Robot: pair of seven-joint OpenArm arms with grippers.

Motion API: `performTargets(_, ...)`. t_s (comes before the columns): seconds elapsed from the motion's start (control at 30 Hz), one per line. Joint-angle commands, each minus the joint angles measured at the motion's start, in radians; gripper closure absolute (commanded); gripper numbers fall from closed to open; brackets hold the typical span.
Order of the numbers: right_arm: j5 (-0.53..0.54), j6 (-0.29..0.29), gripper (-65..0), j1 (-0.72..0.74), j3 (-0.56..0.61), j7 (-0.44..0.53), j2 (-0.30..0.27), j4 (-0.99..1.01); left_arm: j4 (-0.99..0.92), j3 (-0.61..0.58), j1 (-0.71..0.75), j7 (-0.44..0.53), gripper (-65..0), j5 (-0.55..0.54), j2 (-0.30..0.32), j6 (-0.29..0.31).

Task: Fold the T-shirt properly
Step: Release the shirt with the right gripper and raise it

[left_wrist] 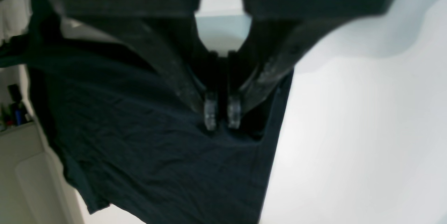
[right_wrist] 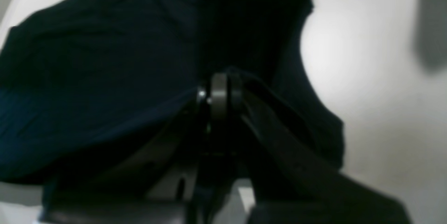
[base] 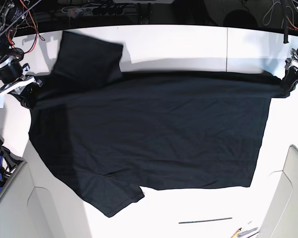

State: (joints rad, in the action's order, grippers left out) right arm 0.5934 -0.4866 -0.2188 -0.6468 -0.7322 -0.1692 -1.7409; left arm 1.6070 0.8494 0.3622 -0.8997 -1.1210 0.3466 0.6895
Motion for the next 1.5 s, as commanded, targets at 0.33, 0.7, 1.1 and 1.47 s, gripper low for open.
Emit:
performTargets(0.33, -0.010, 0.012, 0.0, 0.064, -0.005, 0.057, -0.014, 0.121, 0.013, -0.014, -0.037, 0.074, 0.0, 0.057, 0.019, 0.009)
performTargets(0.7, -0.011, 0.011, 0.0, 0.067, -0.005, 0.113, -0.014, 0.197, 0.013, -0.176, -0.050, 0.227, 0.0, 0.286, 0.019, 0.002)
performTargets(1.1, -0.046, 0.011, 0.0, 0.119, -0.005, 0.134, -0.014, 0.197, 0.013, -0.195, -0.050, 0.257, 0.0, 0.338, 0.019, -0.028)
performTargets(1.47, -0.047, 0.011, -25.3, 0.124, -0.005, 0.133, -0.031, 0.196, 0.013, -0.195, -0.052, 0.281, -23.1, 0.338, 0.019, -0.028)
